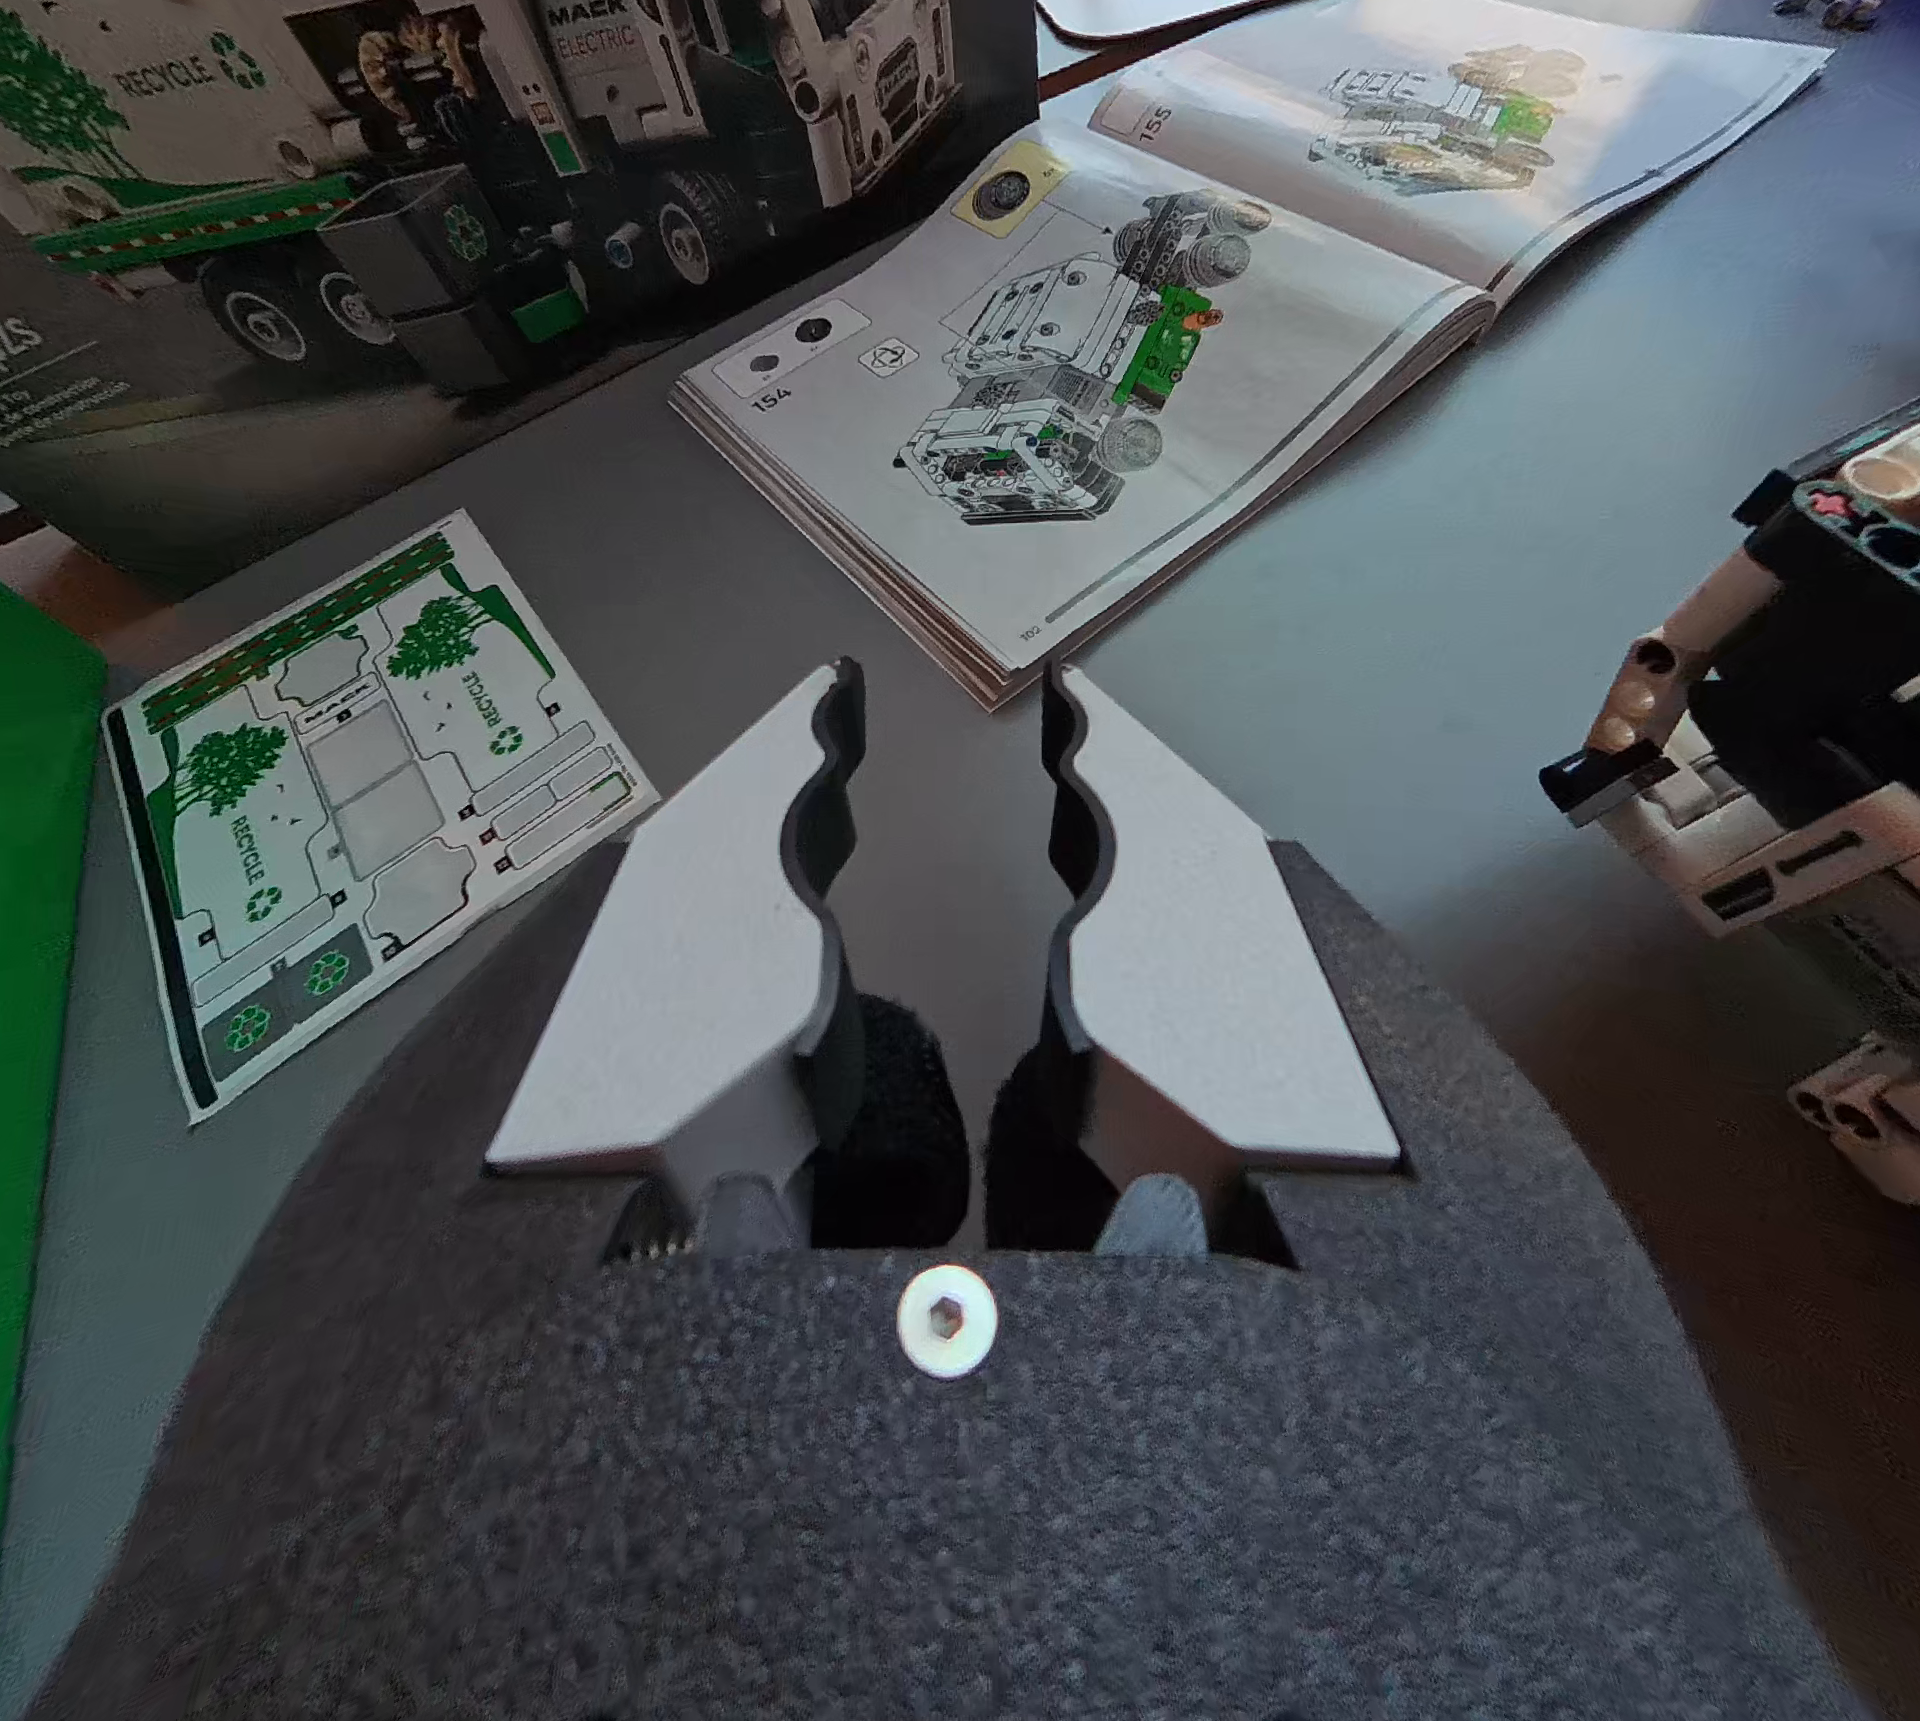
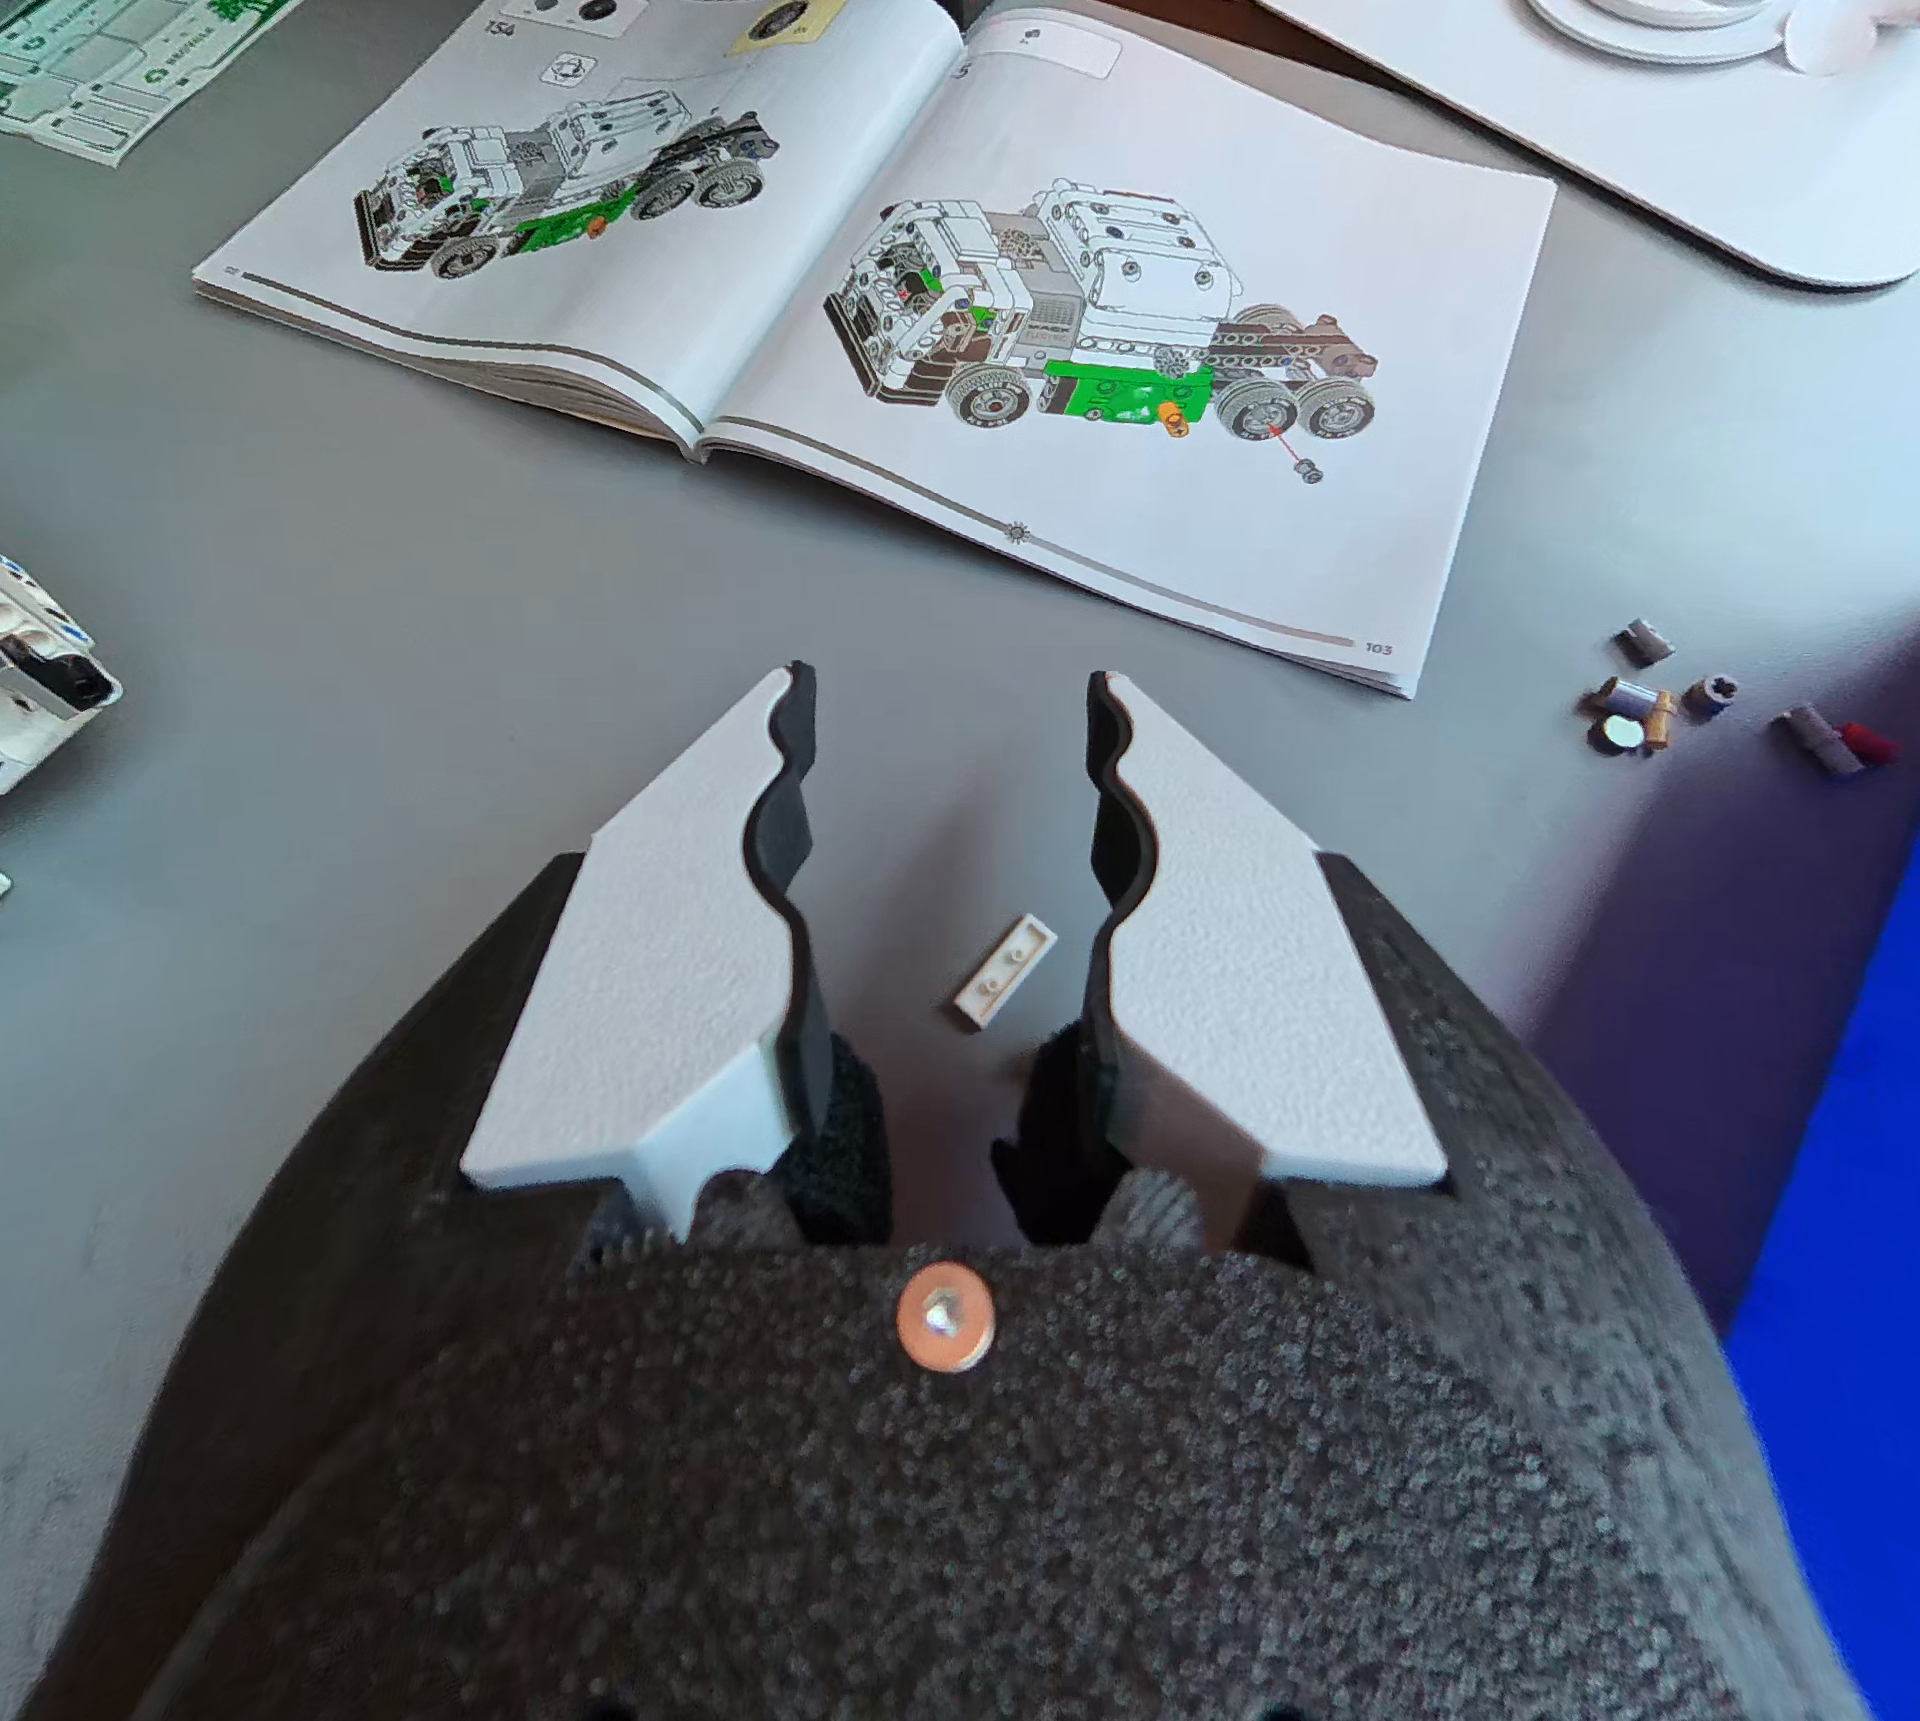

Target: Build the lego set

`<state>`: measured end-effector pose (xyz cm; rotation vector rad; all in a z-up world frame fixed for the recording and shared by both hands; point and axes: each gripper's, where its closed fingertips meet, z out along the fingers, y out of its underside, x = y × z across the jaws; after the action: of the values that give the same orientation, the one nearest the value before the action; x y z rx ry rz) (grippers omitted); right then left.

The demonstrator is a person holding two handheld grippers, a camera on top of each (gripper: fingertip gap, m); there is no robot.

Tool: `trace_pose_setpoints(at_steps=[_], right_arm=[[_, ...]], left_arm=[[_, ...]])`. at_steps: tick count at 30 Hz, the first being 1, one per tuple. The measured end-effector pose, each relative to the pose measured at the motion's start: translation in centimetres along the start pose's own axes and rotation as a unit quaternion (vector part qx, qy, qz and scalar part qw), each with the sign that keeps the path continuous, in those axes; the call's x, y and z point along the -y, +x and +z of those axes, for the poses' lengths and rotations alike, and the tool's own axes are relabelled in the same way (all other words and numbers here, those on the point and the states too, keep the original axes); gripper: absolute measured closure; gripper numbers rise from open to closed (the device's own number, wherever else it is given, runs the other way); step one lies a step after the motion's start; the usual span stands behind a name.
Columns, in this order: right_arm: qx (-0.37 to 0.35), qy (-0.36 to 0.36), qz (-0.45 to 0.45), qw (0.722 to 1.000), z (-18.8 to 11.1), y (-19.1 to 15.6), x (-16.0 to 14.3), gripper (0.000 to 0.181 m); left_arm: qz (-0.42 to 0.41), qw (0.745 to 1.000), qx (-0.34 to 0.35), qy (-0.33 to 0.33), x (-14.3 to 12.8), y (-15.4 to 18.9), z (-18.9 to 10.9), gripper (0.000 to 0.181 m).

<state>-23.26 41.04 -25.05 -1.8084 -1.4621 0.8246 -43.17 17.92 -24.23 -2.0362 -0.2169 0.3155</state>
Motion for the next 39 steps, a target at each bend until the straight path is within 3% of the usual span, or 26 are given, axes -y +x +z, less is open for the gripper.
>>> trace_pose_setpoints(at_steps=[5,7,10,13,15,18,21,23,27,30,34,37,39], right_arm=[[0.007,0.013,-0.034,0.999,0.0,-1.1,0.5,0.129],[0.053,0.038,-0.061,0.996,-0.2,-3.1,1.4,0.129],[0.206,0.058,-0.058,0.975,-1.3,-8.7,3.0,0.134],[0.392,-0.016,-0.050,0.919,-3.7,-14.7,4.3,0.130],[0.473,-0.091,-0.082,0.873,-4.8,-17.4,4.6,0.119],[0.461,-0.184,-0.135,0.857,-1.8,-18.3,5.2,0.122],[0.528,-0.287,-0.108,0.792,-1.0,-20.5,5.2,0.113],[0.533,-0.334,-0.109,0.769,0.1,-20.7,4.6,0.111],[0.532,-0.371,-0.103,0.754,1.0,-20.7,4.1,0.106],[0.527,-0.407,-0.121,0.736,1.0,-20.8,3.1,0.107],[0.511,-0.485,-0.155,0.693,0.9,-20.7,1.8,0.109],[0.504,-0.511,-0.171,0.676,1.0,-21.0,1.7,0.112],[0.512,-0.519,-0.167,0.663,0.9,-21.5,1.5,0.116]], left_arm=[[0.011,1.000,-0.013,-0.009,-0.4,0.5,-0.3,0.148],[-0.004,0.999,-0.039,-0.014,-0.6,1.2,-0.5,0.148],[-0.098,0.982,-0.157,-0.044,-1.0,4.5,-2.3,0.138],[-0.194,0.934,-0.288,-0.077,-1.2,8.3,-6.3,0.130],[-0.245,0.913,-0.322,-0.056,-0.6,9.2,-9.0,0.132],[-0.290,0.887,-0.356,-0.058,-1.0,11.2,-12.3,0.125],[-0.324,0.858,-0.391,-0.074,-1.9,13.6,-15.1,0.116],[-0.357,0.831,-0.416,-0.087,-2.5,14.7,-16.2,0.104],[-0.412,0.798,-0.426,-0.112,-3.0,14.9,-15.1,0.089],[-0.441,0.770,-0.443,-0.126,-1.9,14.1,-13.7,0.090],[-0.441,0.759,-0.451,-0.161,-1.5,13.9,-11.7,0.088],[-0.418,0.761,-0.463,-0.177,-1.1,15.0,-11.2,0.089],[-0.402,0.767,-0.464,-0.186,-1.3,15.7,-10.8,0.099]])
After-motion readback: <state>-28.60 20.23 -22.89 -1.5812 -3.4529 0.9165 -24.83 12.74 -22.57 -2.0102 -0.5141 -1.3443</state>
